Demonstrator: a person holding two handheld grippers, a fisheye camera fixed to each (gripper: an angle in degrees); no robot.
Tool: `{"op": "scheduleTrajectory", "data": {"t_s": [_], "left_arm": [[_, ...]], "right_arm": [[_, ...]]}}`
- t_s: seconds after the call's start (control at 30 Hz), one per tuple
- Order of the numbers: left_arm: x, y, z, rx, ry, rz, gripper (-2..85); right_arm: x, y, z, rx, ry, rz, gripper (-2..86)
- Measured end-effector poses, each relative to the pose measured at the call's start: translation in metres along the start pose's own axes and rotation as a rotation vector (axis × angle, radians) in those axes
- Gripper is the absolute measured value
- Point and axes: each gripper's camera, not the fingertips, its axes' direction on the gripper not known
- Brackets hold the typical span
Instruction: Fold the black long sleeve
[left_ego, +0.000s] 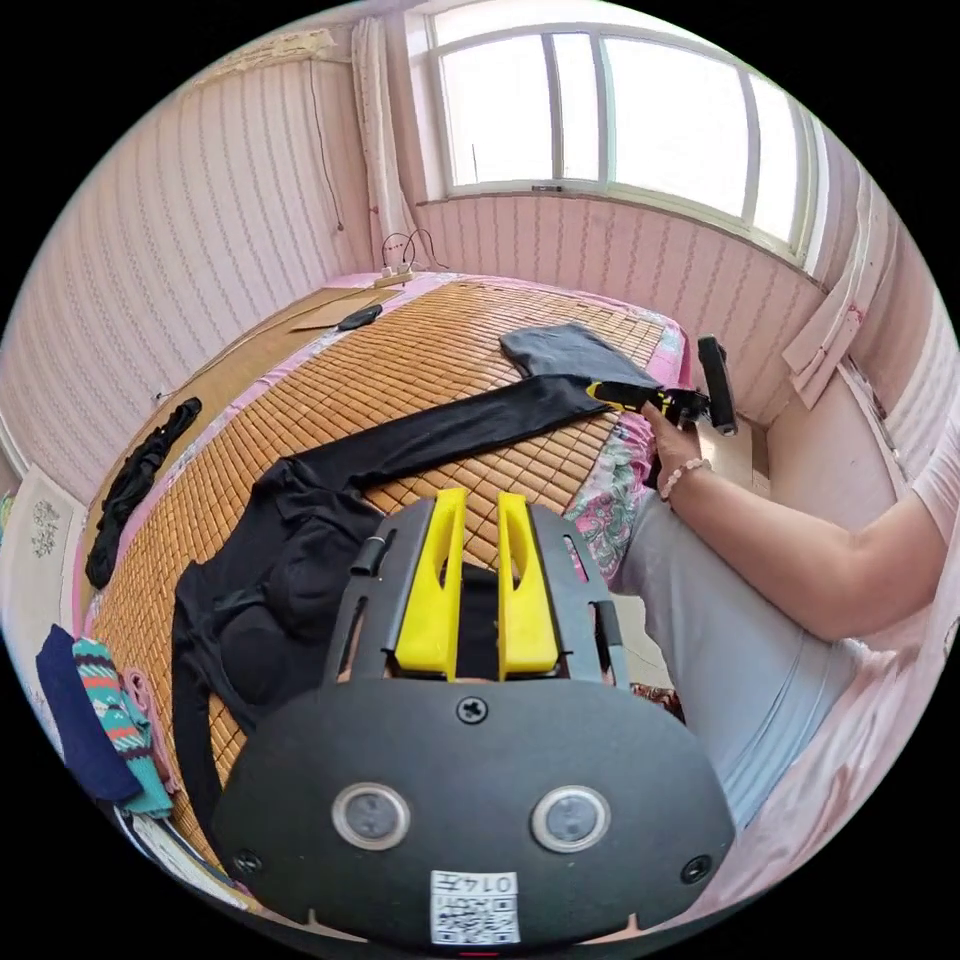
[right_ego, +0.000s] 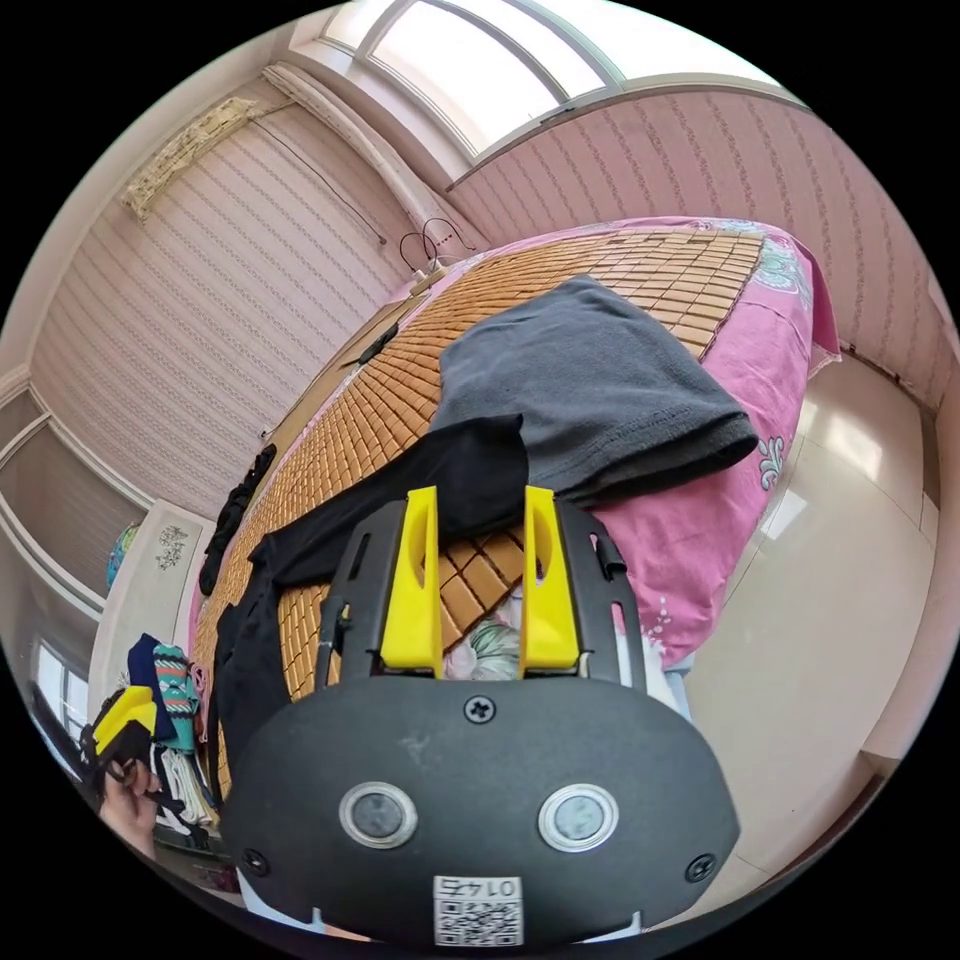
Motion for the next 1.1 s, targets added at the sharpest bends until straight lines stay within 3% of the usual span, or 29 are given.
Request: {"op": "scheduleTrajectory", "data": {"t_s": [0.2,0.4,0.8,0.9,1.1], "left_arm": [[0.034,-0.098,0.083,0.036,0.014,0.215,6.1],[0.035,-0.144,0.173,-0.106,0.048,0.150,8.9],[0.062,-0.176,0.266,-0.305,0.063,0.259,6.5],[0.062,-0.175,0.267,-0.275,0.046,0.230,0.8],[0.052,-0.164,0.264,-0.257,0.059,0.191,-0.8]], "right_arm": [[0.005,-0.004,0.016,0.015,0.061,0.002,9.2],[0.012,-0.011,0.023,0.006,0.043,0.021,4.0],[0.038,-0.022,0.024,0.050,-0.180,0.101,0.8],[0.036,-0.024,0.018,0.087,-0.175,0.083,0.4],[0.032,-0.024,0.014,0.123,-0.236,0.049,-0.1]]}}
